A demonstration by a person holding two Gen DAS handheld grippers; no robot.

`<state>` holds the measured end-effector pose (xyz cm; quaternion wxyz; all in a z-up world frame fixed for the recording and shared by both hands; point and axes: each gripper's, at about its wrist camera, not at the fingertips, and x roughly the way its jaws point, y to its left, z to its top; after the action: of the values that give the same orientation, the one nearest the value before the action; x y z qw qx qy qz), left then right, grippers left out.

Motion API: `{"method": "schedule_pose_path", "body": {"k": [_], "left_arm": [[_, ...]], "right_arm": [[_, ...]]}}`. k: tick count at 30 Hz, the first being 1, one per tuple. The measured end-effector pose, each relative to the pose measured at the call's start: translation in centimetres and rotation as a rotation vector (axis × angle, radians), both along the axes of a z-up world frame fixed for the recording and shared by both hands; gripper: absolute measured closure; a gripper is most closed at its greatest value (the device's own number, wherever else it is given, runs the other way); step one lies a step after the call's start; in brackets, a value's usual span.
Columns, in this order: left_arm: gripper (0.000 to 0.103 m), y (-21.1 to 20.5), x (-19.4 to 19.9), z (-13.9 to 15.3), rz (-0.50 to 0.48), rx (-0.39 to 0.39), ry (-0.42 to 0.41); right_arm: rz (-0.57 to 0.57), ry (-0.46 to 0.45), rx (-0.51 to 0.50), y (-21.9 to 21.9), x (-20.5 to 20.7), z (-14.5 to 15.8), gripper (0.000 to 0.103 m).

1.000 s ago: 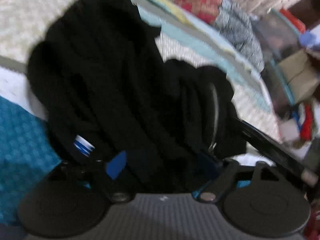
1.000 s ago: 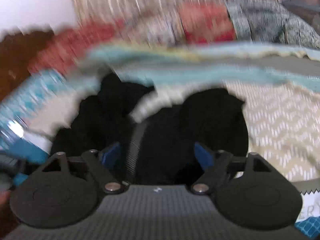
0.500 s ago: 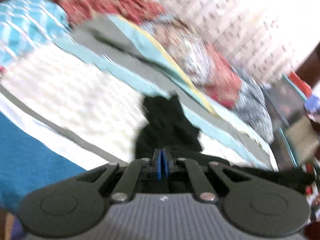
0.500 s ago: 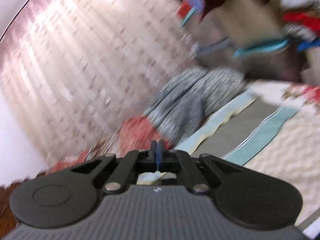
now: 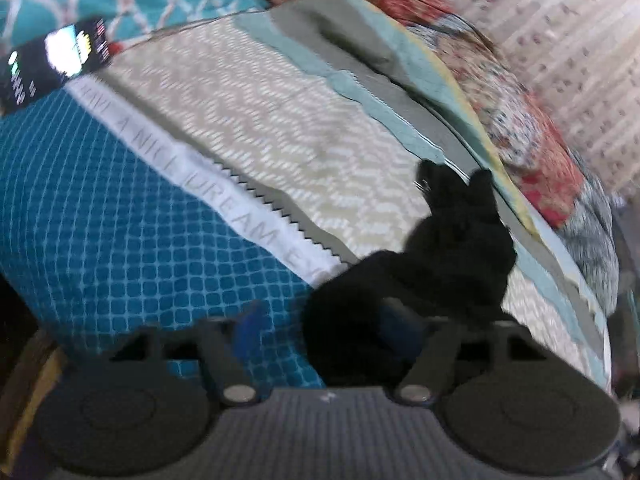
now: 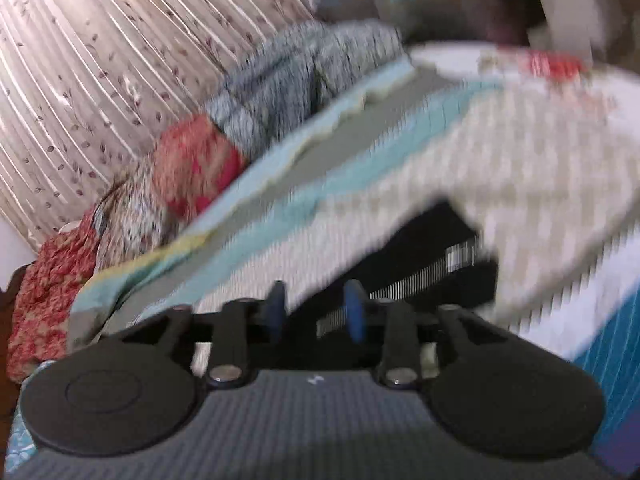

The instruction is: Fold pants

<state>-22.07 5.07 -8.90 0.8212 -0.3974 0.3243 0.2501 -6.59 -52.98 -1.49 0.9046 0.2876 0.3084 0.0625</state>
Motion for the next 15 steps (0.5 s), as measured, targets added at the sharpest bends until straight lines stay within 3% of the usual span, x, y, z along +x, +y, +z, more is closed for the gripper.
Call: {"method": "schedule_pose_path", "body": {"k": [1,4,6,7,8,9,10,11,12,13,15], "left_arm": [[0.012,0.0,0.2,-1.1,0.015,-0.007,-0.025],[0.012,-0.3,1.6,-2.4,0.0,-0.024,-0.061],[0.018,-0.7,3.1,-3.2,-0.038,-0.032,-0.081],[0.042,-1.2,3.8,-3.6,-0.064,-0.03,-0.08],[0.077,-2.0,4.5,-3.9,-0.094,-0.033,-0.072],[0.089,-2.5,5.1,-4.3,-0.12,-0.044,-0.067],[0.089,-2.8,5.3,-4.4,-0.124,-0.051,-0.069],[0.09,-3.0,5.2,-4.1,-0.118,-0.04,-0.07],[0.09,-3.1,4.9,-3.5,-0.116,-0.024,-0.072],[0.09,-3.1,4.2,-2.8,-0.107,-0.02,-0.09],[0.09,-3.1,2.4,-1.0,-0.088,-0.016,-0.152]], "right_arm": [[-0.01,0.031,0.031,-0.2,-0.1,-1.0,0.057],[-0.065,0.123,0.105,-1.3,0.5,-3.7,0.056],[-0.091,0.167,0.131,-2.1,1.5,-4.9,0.056],[-0.097,0.167,0.15,-2.1,2.1,-5.4,0.056],[-0.108,0.168,0.158,-1.9,2.7,-5.9,0.056],[-0.119,0.174,0.155,-1.9,3.5,-6.4,0.057],[-0.129,0.189,0.143,-1.6,4.5,-7.1,0.069],[-0.133,0.223,0.141,-1.9,5.9,-7.7,0.098],[-0.126,0.259,0.153,-3.3,7.9,-8.2,0.1],[-0.147,0.231,0.171,-3.1,7.8,-7.9,0.1],[-0.134,0.108,0.165,-3.1,7.8,-5.3,0.1]]}}
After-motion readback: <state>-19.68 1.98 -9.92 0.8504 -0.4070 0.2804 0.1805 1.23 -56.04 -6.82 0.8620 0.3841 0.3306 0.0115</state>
